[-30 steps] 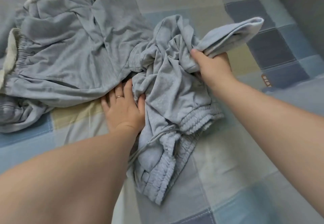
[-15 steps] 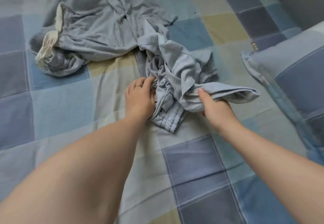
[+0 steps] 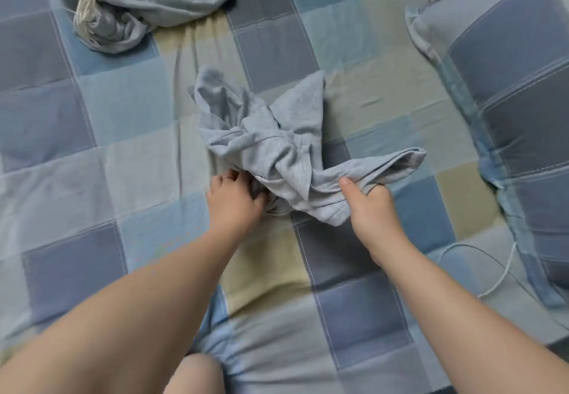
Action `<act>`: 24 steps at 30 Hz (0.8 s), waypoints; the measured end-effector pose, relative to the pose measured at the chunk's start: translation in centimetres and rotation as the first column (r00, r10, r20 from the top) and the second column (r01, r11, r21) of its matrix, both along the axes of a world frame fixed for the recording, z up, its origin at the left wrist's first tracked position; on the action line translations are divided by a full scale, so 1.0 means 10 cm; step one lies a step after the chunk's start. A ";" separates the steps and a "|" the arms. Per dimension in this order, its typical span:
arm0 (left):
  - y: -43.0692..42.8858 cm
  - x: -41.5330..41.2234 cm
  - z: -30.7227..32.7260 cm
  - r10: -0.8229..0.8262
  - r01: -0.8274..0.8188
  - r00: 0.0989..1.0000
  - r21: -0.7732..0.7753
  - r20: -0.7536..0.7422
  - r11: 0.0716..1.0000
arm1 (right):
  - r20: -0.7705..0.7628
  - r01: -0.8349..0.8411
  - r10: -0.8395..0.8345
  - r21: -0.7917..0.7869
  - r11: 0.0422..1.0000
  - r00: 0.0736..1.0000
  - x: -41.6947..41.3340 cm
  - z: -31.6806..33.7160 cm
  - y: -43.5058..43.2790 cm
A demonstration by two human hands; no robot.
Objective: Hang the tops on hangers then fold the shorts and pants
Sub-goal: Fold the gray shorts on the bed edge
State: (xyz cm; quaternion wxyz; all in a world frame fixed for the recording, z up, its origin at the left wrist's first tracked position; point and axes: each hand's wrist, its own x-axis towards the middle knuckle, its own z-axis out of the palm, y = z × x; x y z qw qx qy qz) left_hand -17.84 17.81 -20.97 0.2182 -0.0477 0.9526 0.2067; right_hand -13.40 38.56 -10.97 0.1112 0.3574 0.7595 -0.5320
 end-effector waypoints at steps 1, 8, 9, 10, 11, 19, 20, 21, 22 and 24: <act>0.01 0.19 0.07 0.007 -0.006 0.998 -0.006 0.063 1.000 | 0.016 0.008 -0.008 -0.009 1.000 1.000 0.14 0.10 -0.02; 0.14 1.45 0.82 0.155 -0.285 0.892 0.263 0.424 0.922 | 0.065 0.074 -0.074 0.000 0.997 0.995 1.10 0.88 -0.03; 0.15 1.63 0.96 0.174 -0.318 0.891 0.303 0.420 0.898 | 0.073 0.078 -0.078 0.005 0.997 0.994 1.22 1.01 -0.01; 0.16 1.80 1.10 0.187 -0.337 0.890 0.323 0.416 0.884 | 0.068 0.081 -0.081 0.000 0.997 0.994 1.33 1.16 0.02; 0.18 1.95 1.25 0.211 -0.357 0.886 0.319 0.413 0.878 | 0.055 0.080 -0.079 -0.017 0.997 0.995 1.44 1.30 0.05; 0.47 2.54 2.93 0.178 -0.248 0.966 0.464 0.189 0.850 | -0.004 -0.197 0.197 -0.084 0.977 0.980 2.11 2.85 0.23; 0.51 2.53 3.16 0.121 -0.169 0.984 0.493 0.128 0.853 | -0.023 -0.242 0.241 -0.094 0.966 0.970 2.15 3.06 0.22; 0.55 2.51 3.40 0.059 -0.080 0.997 0.511 0.056 0.856 | -0.041 -0.288 0.285 -0.108 0.952 0.958 2.18 3.26 0.20; 0.59 2.49 3.64 -0.003 0.012 1.000 0.520 -0.019 0.854 | -0.054 -0.336 0.332 -0.120 0.934 0.942 2.20 3.45 0.19; 0.65 2.44 4.07 -0.131 0.196 0.979 0.518 -0.158 0.832 | -0.086 -0.427 0.418 -0.128 0.895 0.904 2.22 3.80 0.18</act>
